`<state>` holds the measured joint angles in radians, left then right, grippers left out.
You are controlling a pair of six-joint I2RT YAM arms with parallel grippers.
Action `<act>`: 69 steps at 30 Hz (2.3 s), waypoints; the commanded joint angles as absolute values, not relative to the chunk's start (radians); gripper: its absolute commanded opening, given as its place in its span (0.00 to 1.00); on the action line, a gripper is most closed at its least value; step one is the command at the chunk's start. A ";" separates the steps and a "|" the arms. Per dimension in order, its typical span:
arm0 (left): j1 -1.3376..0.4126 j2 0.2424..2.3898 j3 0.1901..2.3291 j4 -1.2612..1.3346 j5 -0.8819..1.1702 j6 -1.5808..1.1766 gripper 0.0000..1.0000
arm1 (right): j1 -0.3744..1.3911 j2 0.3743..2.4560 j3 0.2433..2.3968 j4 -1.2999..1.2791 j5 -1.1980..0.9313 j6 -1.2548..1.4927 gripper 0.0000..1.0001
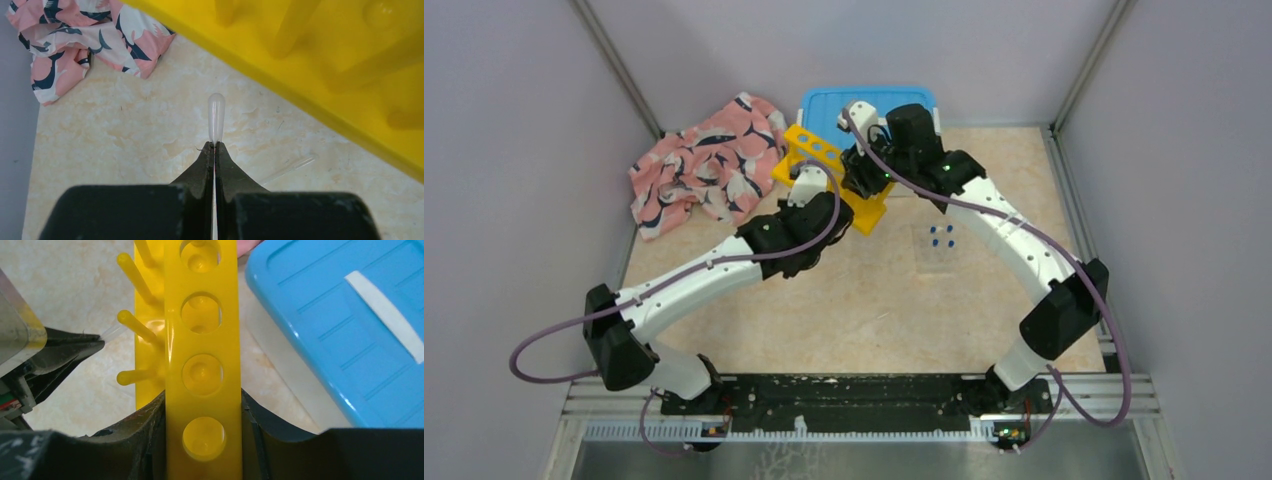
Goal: Organize the chemistry lab equipment
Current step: Place the test tube rack at the center of the board.
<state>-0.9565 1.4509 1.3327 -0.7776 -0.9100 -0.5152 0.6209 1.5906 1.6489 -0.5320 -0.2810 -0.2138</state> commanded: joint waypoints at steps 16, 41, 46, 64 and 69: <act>-0.982 1.397 1.343 -0.841 -0.943 -0.573 0.00 | 0.715 1.625 1.453 -0.419 -0.340 -0.244 0.00; -1.022 1.440 1.067 -0.714 -0.778 -0.656 0.00 | 0.714 1.768 1.332 -0.208 -0.105 -0.316 0.00; -1.073 1.436 0.988 -0.657 -0.734 -0.681 0.04 | 0.711 1.789 1.318 -0.185 -0.073 -0.332 0.00; -1.163 1.602 0.933 -0.513 -0.752 -0.668 0.43 | 0.695 1.819 1.238 -0.088 -0.003 -0.346 0.00; -1.163 1.574 0.880 -0.356 -0.727 -0.545 0.59 | 0.688 1.823 1.229 -0.080 -0.003 -0.336 0.01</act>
<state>-1.1572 1.5948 0.9169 -0.5079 -0.7307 -0.6518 0.6956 1.8240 1.2297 -0.1509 -0.0109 -0.3378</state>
